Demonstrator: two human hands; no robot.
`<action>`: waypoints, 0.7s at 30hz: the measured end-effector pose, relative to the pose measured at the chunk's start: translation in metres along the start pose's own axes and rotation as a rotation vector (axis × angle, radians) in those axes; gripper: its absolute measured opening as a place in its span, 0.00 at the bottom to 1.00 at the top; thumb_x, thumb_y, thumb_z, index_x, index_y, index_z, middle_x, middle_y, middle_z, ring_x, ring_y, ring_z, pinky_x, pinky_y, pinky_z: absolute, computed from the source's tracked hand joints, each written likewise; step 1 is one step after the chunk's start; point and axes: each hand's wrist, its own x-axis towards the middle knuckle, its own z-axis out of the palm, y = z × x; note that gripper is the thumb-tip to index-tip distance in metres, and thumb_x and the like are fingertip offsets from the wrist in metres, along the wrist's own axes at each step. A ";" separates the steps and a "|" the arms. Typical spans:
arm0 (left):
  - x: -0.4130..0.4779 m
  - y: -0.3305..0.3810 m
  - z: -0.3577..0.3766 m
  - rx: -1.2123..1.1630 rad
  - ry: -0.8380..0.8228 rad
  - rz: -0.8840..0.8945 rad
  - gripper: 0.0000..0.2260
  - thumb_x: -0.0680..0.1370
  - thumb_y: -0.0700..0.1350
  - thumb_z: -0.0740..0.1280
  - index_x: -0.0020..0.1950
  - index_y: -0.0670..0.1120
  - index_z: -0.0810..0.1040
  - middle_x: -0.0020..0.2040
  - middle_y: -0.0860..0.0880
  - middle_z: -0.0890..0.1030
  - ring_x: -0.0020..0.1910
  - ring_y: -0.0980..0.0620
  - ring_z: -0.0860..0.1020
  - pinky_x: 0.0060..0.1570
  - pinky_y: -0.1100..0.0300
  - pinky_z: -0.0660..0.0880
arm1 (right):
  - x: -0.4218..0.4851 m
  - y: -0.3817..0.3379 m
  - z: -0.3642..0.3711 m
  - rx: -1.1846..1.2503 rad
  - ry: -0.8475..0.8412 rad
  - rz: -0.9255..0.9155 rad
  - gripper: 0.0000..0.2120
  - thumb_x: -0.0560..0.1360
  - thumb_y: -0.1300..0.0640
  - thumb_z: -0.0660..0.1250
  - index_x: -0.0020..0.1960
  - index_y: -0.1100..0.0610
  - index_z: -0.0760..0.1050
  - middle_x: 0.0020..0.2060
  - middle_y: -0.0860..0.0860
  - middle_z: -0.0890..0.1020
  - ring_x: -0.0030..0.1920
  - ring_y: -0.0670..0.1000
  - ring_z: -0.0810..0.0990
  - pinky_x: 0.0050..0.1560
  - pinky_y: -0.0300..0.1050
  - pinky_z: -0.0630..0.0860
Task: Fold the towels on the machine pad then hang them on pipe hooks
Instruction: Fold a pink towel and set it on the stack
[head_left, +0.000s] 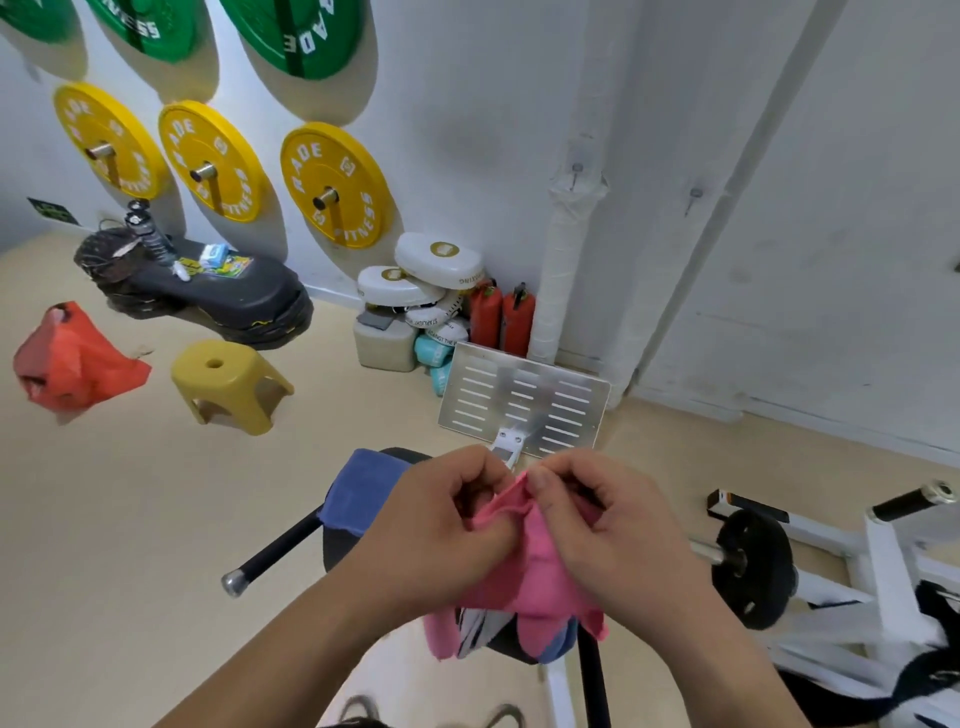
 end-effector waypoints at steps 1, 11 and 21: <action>-0.002 -0.006 -0.005 0.020 0.020 -0.003 0.06 0.73 0.39 0.70 0.39 0.48 0.78 0.31 0.45 0.76 0.31 0.58 0.71 0.33 0.65 0.70 | 0.000 -0.002 0.007 -0.012 -0.012 -0.013 0.08 0.79 0.58 0.70 0.44 0.48 0.82 0.39 0.43 0.84 0.45 0.46 0.82 0.44 0.36 0.76; -0.057 -0.044 -0.114 0.047 0.169 0.050 0.05 0.76 0.42 0.73 0.43 0.51 0.81 0.39 0.52 0.83 0.39 0.52 0.81 0.39 0.54 0.82 | 0.000 -0.067 0.094 -0.046 -0.130 -0.098 0.13 0.82 0.57 0.66 0.44 0.41 0.78 0.39 0.42 0.83 0.43 0.45 0.81 0.39 0.30 0.72; -0.111 -0.123 -0.188 0.510 0.041 -0.020 0.07 0.71 0.48 0.69 0.38 0.60 0.73 0.36 0.59 0.77 0.39 0.58 0.75 0.37 0.60 0.72 | -0.012 -0.088 0.150 -0.179 0.085 0.035 0.10 0.83 0.56 0.64 0.44 0.49 0.77 0.39 0.44 0.80 0.44 0.41 0.77 0.41 0.30 0.70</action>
